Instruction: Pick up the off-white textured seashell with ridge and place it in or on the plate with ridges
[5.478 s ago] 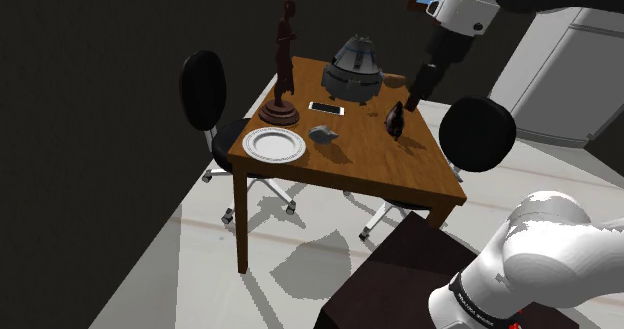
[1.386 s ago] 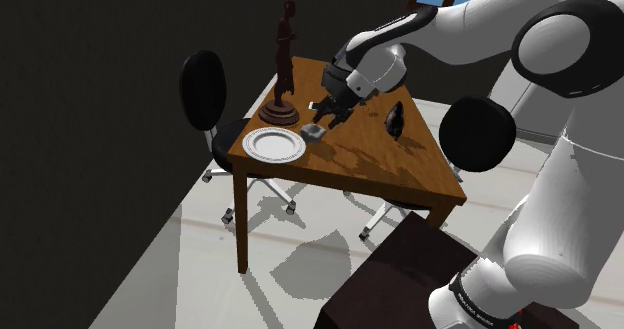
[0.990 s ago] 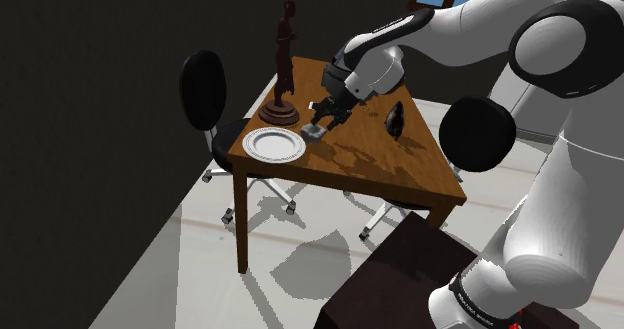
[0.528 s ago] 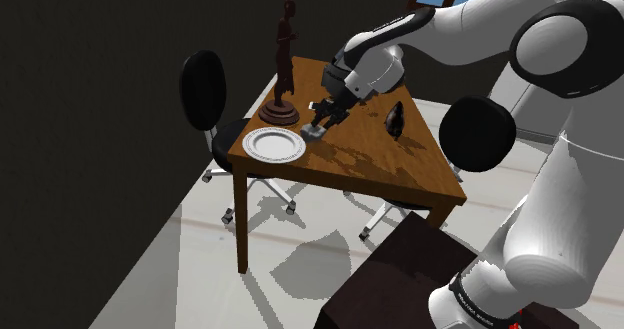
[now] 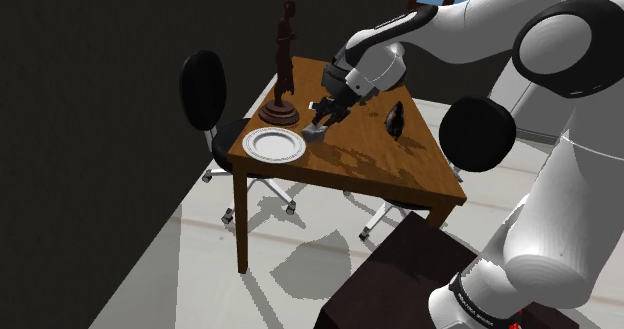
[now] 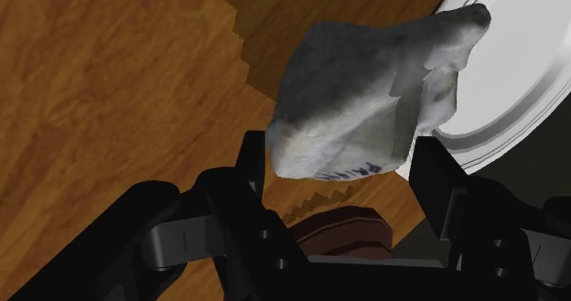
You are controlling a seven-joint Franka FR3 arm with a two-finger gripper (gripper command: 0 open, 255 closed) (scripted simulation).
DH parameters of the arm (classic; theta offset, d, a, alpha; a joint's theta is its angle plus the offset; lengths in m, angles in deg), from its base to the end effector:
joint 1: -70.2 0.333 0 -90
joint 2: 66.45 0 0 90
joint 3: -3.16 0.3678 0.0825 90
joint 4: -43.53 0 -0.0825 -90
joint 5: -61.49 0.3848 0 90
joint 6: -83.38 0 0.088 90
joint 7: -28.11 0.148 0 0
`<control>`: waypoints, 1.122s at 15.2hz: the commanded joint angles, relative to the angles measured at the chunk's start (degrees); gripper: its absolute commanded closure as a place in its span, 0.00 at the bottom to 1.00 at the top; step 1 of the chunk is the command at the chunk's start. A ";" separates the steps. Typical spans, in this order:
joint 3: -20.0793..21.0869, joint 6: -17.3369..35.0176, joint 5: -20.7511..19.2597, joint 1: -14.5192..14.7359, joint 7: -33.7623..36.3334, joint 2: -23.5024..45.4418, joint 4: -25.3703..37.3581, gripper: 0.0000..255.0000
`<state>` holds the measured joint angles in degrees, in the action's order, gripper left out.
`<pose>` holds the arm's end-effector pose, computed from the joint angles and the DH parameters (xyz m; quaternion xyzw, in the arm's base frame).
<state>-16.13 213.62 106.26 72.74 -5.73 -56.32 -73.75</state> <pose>0.5935 -0.1310 0.3853 -0.9575 0.0929 -0.1461 0.2306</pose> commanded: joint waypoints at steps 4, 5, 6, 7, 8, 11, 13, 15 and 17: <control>-0.44 -2.05 -2.46 0.23 2.77 -2.14 0.90 1.00; -0.52 -2.51 -2.93 0.26 3.31 -2.52 1.18 1.00; -0.59 -2.98 -3.39 0.28 3.86 -2.89 1.46 1.00; -0.66 -3.46 -3.84 0.31 4.39 -3.25 1.77 1.00; -0.72 -3.94 -4.29 0.33 4.93 -3.60 2.08 1.00; -0.89 -5.42 -5.55 0.36 6.48 -4.59 3.10 1.00; -0.99 -6.44 -6.34 0.38 7.48 -5.19 3.85 1.00; -1.03 -6.96 -6.72 0.38 7.98 -5.48 4.24 1.00; 0.21 -5.61 -7.09 1.93 10.62 -5.79 4.18 1.00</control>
<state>-16.33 207.56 99.23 74.17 4.03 -62.08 -69.60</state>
